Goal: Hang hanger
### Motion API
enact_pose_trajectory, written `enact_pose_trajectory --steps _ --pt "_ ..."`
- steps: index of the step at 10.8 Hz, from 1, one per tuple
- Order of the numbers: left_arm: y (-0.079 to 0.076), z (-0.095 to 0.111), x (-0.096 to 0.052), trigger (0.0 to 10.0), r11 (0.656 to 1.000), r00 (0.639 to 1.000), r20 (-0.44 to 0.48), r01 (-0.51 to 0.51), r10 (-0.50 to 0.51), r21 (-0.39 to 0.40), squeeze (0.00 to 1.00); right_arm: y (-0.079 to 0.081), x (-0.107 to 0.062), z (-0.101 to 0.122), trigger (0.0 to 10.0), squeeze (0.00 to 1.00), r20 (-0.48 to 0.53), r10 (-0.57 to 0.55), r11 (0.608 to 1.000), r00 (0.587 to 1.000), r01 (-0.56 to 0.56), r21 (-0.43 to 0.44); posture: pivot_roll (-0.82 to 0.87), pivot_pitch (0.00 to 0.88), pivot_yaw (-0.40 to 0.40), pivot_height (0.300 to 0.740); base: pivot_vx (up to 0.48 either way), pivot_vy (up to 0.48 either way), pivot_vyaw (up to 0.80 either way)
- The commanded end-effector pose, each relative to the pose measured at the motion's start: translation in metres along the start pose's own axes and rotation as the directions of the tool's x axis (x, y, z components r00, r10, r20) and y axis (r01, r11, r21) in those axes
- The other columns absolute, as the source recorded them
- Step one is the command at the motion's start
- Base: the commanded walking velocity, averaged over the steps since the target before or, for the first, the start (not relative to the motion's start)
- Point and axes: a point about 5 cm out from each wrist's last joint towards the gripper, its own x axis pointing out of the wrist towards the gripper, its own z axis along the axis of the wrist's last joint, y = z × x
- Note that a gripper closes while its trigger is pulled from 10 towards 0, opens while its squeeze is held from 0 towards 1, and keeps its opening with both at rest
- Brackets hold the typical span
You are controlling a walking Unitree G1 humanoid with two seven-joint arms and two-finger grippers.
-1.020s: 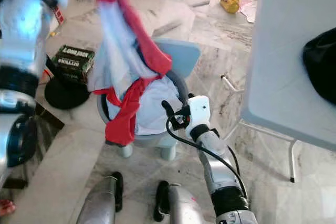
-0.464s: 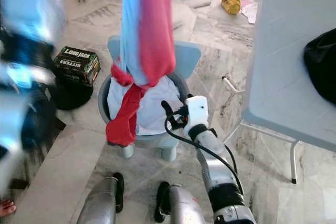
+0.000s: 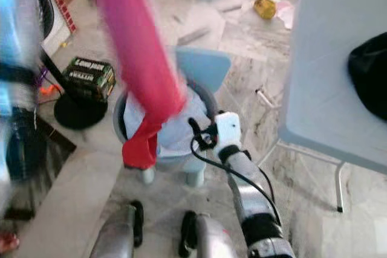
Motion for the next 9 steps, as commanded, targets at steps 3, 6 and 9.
enact_pose_trajectory --steps 3,6,9 --pt "0.016 -0.038 -0.064 0.0 0.992 0.970 -0.211 -0.106 0.118 0.071 0.00 -0.001 -0.003 -0.006 10.0 0.00 -0.026 0.005 1.000 1.000 -0.005 -0.016 0.11 0.174 -0.088 0.740 0.000 0.000 0.00" --pt "-0.022 -0.092 -0.167 0.0 0.989 0.808 -0.570 -0.123 0.150 0.086 0.00 -0.003 -0.004 -0.006 10.0 0.00 -0.034 0.012 0.999 0.999 -0.013 -0.029 0.10 0.183 -0.101 0.740 0.000 0.000 0.00" --pt "-0.050 -0.110 -0.221 0.0 0.994 0.644 -0.758 -0.101 0.103 0.049 0.00 -0.002 -0.003 -0.006 10.0 0.00 -0.037 0.017 0.999 0.999 -0.019 -0.036 0.10 0.183 -0.105 0.740 0.000 0.000 0.00"
